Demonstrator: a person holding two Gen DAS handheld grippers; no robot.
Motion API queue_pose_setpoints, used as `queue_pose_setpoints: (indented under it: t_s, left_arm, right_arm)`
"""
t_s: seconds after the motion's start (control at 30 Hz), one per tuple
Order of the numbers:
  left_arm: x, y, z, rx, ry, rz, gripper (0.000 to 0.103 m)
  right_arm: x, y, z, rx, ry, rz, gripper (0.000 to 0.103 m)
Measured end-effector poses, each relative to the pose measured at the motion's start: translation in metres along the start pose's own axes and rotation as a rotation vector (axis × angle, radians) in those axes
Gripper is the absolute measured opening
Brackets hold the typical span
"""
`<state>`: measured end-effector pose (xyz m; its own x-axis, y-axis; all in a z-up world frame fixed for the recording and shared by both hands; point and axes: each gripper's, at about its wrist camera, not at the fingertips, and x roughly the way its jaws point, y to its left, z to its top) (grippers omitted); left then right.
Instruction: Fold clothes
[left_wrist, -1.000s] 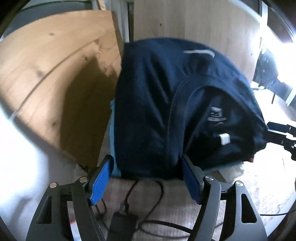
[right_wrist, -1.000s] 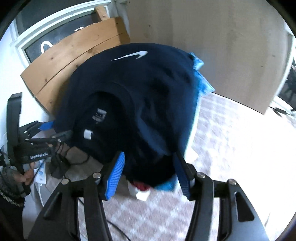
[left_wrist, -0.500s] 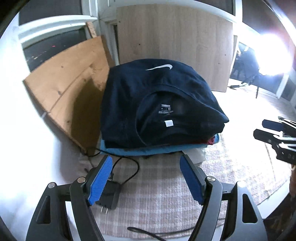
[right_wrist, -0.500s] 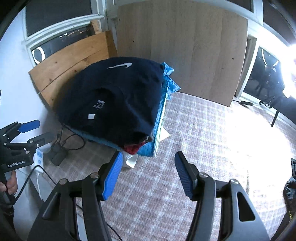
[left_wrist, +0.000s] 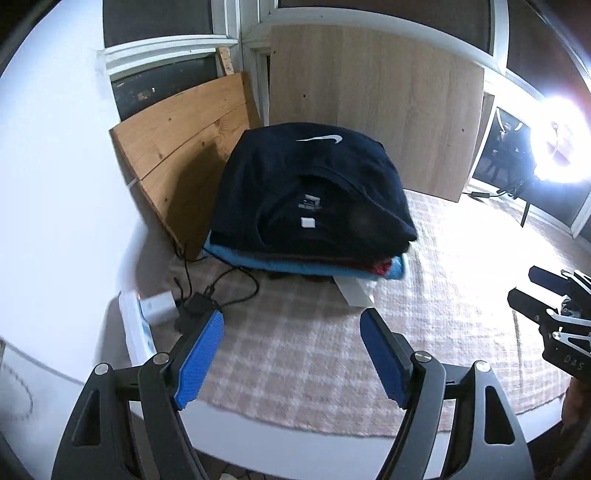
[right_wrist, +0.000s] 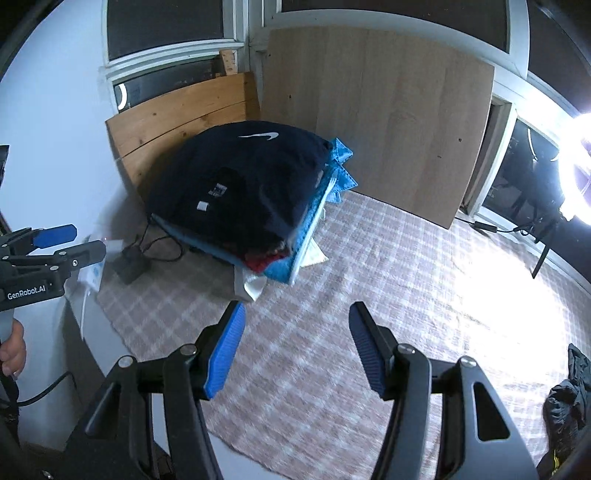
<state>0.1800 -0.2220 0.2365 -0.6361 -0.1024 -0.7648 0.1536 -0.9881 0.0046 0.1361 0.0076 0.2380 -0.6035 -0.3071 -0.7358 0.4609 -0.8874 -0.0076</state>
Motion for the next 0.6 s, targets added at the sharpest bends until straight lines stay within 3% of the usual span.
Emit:
queue_pose_setpoints:
  t_s: [0.27, 0.6]
  left_arm:
    - [-0.023, -0.033, -0.023, -0.038, 0.007, 0.009, 0.075]
    - [-0.051, -0.052, -0.036, -0.064, -0.046, 0.016, 0.075]
  right_arm:
    - [-0.017, -0.022, -0.026, -0.034, 0.0, 0.038, 0.058]
    - [-0.032, -0.036, -0.044, -0.074, -0.02, 0.058, 0.058]
